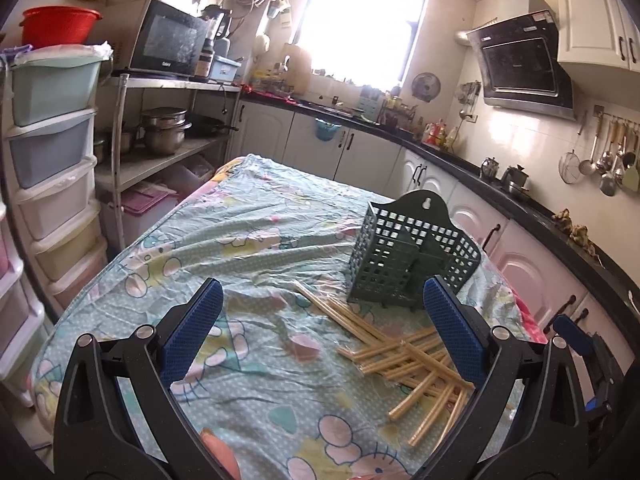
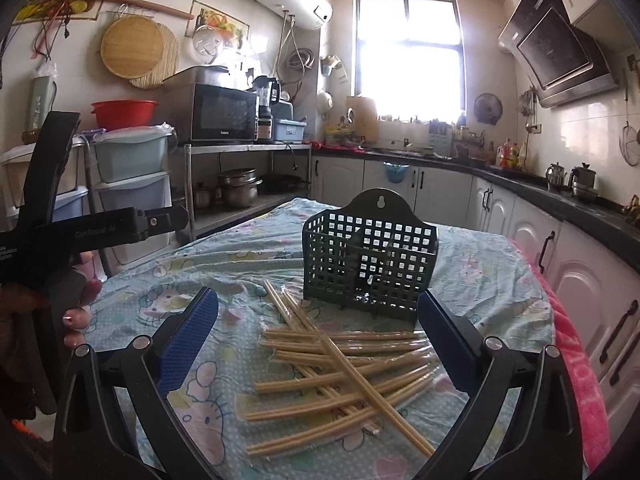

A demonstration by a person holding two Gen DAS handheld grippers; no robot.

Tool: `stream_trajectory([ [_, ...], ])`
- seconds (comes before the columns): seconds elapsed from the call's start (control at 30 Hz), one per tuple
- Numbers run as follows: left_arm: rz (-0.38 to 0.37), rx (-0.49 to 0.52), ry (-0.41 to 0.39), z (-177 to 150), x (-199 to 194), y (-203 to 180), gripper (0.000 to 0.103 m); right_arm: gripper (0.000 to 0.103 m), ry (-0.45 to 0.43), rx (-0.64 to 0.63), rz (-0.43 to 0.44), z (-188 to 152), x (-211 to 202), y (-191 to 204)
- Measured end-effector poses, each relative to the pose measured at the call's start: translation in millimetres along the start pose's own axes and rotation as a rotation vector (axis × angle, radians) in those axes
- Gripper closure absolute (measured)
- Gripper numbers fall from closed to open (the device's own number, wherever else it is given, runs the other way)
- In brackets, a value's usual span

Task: Organize utensils
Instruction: 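Move the right tool down to a chopstick while the left tool approaches another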

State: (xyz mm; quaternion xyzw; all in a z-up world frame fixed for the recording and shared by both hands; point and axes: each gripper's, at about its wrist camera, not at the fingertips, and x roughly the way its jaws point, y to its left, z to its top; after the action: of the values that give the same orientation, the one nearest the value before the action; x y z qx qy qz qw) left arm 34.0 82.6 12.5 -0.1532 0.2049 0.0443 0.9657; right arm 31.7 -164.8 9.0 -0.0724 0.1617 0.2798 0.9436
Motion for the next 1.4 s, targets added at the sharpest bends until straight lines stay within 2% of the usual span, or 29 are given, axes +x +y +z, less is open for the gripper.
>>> stream_trajectory([
  [0.3,0.004,0.003,0.049,22.1,26.9,4.2,0.010,0.006,0.115,-0.041,0.026,4.9,36.5,-5.2],
  [0.43,0.001,-0.009,0.103,26.6,47.5,3.2,0.010,0.009,0.170,-0.052,0.046,5.2,51.8,-11.7],
  [0.53,-0.009,-0.027,0.160,28.1,66.9,5.8,0.010,0.021,0.229,-0.065,0.058,4.7,65.6,-16.0],
  [0.7,-0.017,-0.043,0.230,25.7,96.1,8.5,0.010,0.035,0.338,-0.093,0.094,-2.0,90.7,-20.4],
  [0.83,-0.027,-0.066,0.296,20.7,118.4,14.1,0.010,0.052,0.433,-0.101,0.122,-11.5,111.1,-22.4],
  [0.97,-0.035,-0.103,0.351,13.2,139.2,21.7,0.010,0.063,0.522,-0.106,0.144,-22.7,129.3,-23.8],
  [1.1,-0.060,-0.137,0.409,6.9,155.9,27.9,0.014,0.066,0.572,-0.108,0.156,-29.6,139.8,-24.4],
  [1.4,-0.099,-0.264,0.482,-0.1,195.1,45.2,0.035,0.079,0.645,-0.085,0.182,-37.7,156.0,-31.0],
])
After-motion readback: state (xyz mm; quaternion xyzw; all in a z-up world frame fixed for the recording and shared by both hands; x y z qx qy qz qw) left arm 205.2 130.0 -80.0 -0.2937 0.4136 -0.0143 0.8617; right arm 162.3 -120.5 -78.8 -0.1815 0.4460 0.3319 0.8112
